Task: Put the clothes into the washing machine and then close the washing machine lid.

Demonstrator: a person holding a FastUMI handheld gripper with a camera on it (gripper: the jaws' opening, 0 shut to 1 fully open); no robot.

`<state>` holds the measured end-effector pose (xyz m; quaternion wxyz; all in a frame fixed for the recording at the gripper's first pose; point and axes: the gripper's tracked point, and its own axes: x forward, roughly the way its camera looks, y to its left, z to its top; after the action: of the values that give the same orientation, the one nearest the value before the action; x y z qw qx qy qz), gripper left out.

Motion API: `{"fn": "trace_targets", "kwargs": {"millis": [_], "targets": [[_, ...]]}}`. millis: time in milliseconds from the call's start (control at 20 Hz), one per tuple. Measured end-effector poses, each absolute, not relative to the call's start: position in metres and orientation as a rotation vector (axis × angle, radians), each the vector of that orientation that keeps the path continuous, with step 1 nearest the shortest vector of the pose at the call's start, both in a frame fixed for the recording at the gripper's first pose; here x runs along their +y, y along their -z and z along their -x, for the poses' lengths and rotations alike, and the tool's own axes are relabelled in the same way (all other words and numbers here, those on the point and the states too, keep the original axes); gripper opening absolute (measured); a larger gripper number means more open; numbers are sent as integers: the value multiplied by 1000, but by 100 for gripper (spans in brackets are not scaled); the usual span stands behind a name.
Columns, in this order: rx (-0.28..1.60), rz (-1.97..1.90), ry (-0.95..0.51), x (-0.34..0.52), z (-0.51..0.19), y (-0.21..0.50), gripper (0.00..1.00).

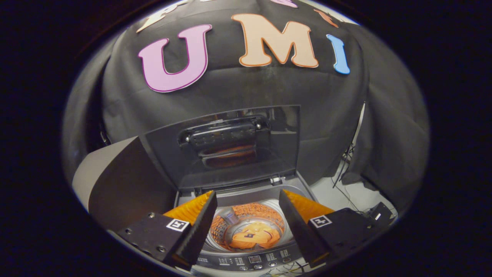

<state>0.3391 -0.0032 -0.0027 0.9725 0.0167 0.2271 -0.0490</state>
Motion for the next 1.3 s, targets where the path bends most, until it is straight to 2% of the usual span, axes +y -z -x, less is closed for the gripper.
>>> {"fn": "trace_targets", "kwargs": {"millis": [350, 600, 900, 1300], "targets": [[298, -72, 97, 14, -397, -65, 97], [93, -57, 79, 31, -454, -123, 97], [120, -20, 123, 29, -506, -105, 97], [198, 115, 167, 6, -523, -68, 98]]}}
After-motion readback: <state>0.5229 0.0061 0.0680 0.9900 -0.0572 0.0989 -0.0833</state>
